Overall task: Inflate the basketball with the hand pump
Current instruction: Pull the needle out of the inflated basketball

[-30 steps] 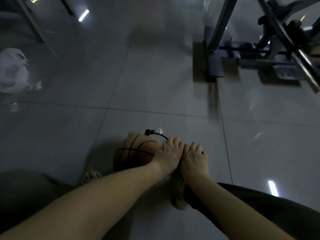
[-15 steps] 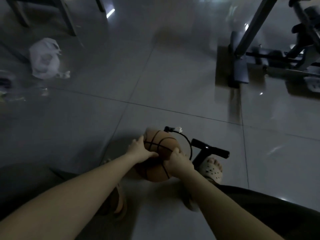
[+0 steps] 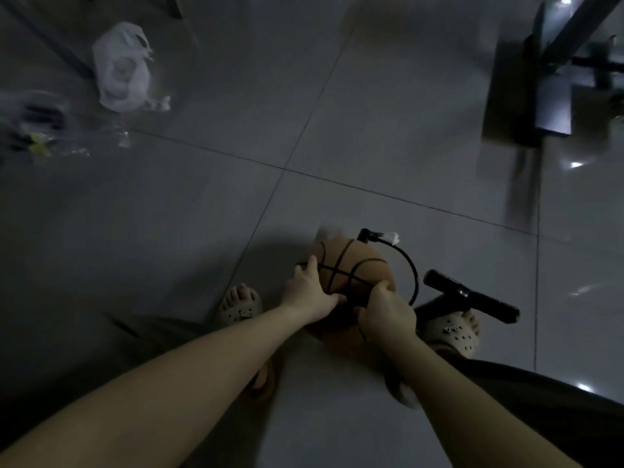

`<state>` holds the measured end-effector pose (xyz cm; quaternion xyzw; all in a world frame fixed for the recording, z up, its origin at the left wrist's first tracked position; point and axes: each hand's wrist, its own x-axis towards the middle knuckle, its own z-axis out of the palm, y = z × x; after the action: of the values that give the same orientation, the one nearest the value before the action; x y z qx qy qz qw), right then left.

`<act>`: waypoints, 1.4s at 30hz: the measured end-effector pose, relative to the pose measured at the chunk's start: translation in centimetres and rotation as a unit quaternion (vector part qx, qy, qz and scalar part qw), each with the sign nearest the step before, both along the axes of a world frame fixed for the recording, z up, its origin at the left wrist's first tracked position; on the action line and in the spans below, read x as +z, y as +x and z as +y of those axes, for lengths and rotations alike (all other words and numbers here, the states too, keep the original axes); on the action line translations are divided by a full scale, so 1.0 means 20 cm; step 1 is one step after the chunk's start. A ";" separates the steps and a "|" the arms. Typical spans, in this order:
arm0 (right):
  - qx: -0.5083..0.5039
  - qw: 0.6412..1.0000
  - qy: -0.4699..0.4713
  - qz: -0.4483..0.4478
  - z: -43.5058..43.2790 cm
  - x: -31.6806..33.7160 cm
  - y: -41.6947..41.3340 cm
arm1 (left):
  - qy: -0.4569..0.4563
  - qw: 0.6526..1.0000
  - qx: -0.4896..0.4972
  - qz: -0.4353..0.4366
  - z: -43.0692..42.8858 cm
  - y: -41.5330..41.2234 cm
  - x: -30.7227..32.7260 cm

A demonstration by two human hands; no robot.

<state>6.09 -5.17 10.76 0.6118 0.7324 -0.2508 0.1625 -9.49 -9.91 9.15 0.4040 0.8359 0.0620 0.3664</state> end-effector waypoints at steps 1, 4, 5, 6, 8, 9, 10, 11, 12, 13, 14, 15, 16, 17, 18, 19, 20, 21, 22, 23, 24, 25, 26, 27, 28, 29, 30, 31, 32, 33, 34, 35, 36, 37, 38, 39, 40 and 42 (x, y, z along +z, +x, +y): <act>-0.005 1.000 -0.002 0.001 0.00 0.01 0.01 | 0.000 1.000 -0.002 -0.001 0.00 0.00 0.01; 0.001 1.000 -0.002 0.010 0.00 0.02 0.00 | -0.001 1.000 -0.015 -0.008 0.00 -0.03 0.04; 0.004 1.000 -0.001 0.009 -0.01 0.02 -0.02 | -0.006 1.000 -0.016 -0.013 -0.01 -0.04 0.05; 0.005 1.000 0.002 0.005 -0.03 0.02 -0.03 | -0.007 1.000 -0.016 -0.015 -0.02 -0.05 0.05; 0.005 1.000 0.009 -0.007 -0.07 0.00 -0.04 | -0.005 1.000 -0.013 -0.013 -0.05 -0.05 0.04; 0.005 1.000 0.015 -0.011 -0.08 -0.02 -0.04 | -0.004 1.000 -0.012 -0.010 -0.06 -0.04 0.04; 0.005 1.000 0.021 -0.011 -0.09 -0.02 -0.03 | -0.003 1.000 -0.012 -0.007 -0.07 -0.03 0.03; 0.003 1.000 0.024 -0.009 -0.09 -0.03 -0.02 | -0.003 1.000 -0.014 -0.003 -0.07 -0.03 0.03; 0.003 1.000 0.023 -0.005 -0.07 -0.02 -0.02 | -0.002 1.000 -0.017 0.000 -0.06 -0.03 0.03; 0.003 1.000 0.015 -0.001 -0.06 -0.02 -0.02 | -0.001 1.000 -0.021 0.002 -0.05 -0.04 0.04; 0.002 1.000 0.003 0.004 -0.04 0.00 -0.02 | -0.002 1.000 -0.023 -0.001 -0.04 -0.05 0.05; 0.001 1.000 -0.012 0.009 -0.03 0.02 -0.02 | -0.004 1.000 -0.025 -0.006 -0.04 -0.06 0.06; -0.002 1.000 -0.024 0.017 -0.02 0.05 -0.02 | -0.007 1.000 -0.028 -0.010 -0.03 -0.07 0.07; -0.005 0.999 -0.031 0.025 -0.02 0.07 0.00 | -0.011 0.999 -0.033 -0.007 -0.03 -0.06 0.09; -0.003 0.999 -0.036 0.033 -0.02 0.10 0.01 | -0.016 0.999 -0.040 0.000 -0.03 -0.05 0.11; 0.008 0.999 -0.033 0.042 -0.03 0.13 0.03 | -0.021 0.998 -0.051 0.011 -0.03 -0.03 0.12; 0.027 0.998 -0.025 0.053 -0.03 0.18 0.05 | -0.026 0.997 -0.069 0.027 -0.03 -0.01 0.13; 0.045 0.997 -0.002 0.069 -0.04 0.22 0.07 | -0.028 0.994 -0.096 0.049 -0.02 0.01 0.14; 0.062 0.993 0.036 0.090 -0.05 0.28 0.10 | -0.026 0.989 -0.128 0.073 -0.02 0.04 0.16; 0.077 0.987 0.080 0.118 -0.05 0.34 0.12 | -0.022 0.982 -0.162 0.092 -0.01 0.07 0.17; 0.087 0.978 0.126 0.142 -0.05 0.40 0.15 | -0.024 0.974 -0.198 0.105 -0.01 0.09 0.18; 0.093 0.969 0.167 0.158 -0.04 0.45 0.18 | -0.036 0.965 -0.234 0.111 -0.01 0.10 0.18; 0.093 0.961 0.202 0.165 -0.02 0.50 0.20 | -0.053 0.958 -0.260 0.113 -0.02 0.12 0.19; 0.092 0.953 0.233 0.170 0.00 0.54 0.23 | -0.065 0.953 -0.274 0.115 -0.04 0.13 0.19; 0.089 0.948 0.255 0.170 0.02 0.57 0.27 | -0.065 0.952 -0.274 0.121 -0.06 0.14 0.20; 0.084 0.946 0.266 0.162 0.04 0.59 0.31 | -0.053 0.953 -0.269 0.129 -0.08 0.15 0.21; 0.079 0.952 0.260 0.137 0.07 0.61 0.36 | -0.034 0.954 -0.264 0.137 -0.10 0.15 0.22; 0.076 0.963 0.238 0.099 0.10 0.60 0.41 | -0.010 0.953 -0.263 0.148 -0.11 0.16 0.23; 0.071 0.975 0.204 0.057 0.12 0.60 0.46 | 0.015 0.952 -0.262 0.158 -0.12 0.16 0.24; 0.067 0.984 0.166 0.020 0.13 0.58 0.51 | 0.040 0.951 -0.256 0.166 -0.13 0.16 0.23; 0.064 0.989 0.136 -0.009 0.12 0.55 0.55 | 0.060 0.953 -0.247 0.167 -0.13 0.16 0.23; 0.060 0.991 0.119 -0.022 0.10 0.52 0.58 | 0.071 0.955 -0.238 0.161 -0.13 0.16 0.22; 0.053 0.992 0.114 -0.024 0.08 0.49 0.62 | 0.072 0.958 -0.232 0.153 -0.14 0.16 0.21; 0.041 0.992 0.117 -0.020 0.06 0.46 0.64 | 0.065 0.958 -0.237 0.149 -0.14 0.16 0.20; 0.028 0.992 0.121 -0.018 0.04 0.46 0.66 | 0.055 0.956 -0.247 0.152 -0.14 0.16 0.20; 0.016 0.992 0.122 -0.015 0.03 0.46 0.67 | 0.043 0.953 -0.256 0.158 -0.14 0.17 0.20; 0.006 0.993 0.120 -0.011 0.02 0.47 0.67 | 0.032 0.949 -0.264 0.167 -0.13 0.17 0.21; -0.012 0.994 0.109 -0.012 0.01 0.49 0.65 | 0.022 0.943 -0.276 0.182 -0.13 0.18 0.22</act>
<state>19.14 -5.00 20.65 0.6378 0.7459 -0.1637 0.1003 -5.88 -12.45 13.64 0.6314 0.7423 -0.0978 0.2019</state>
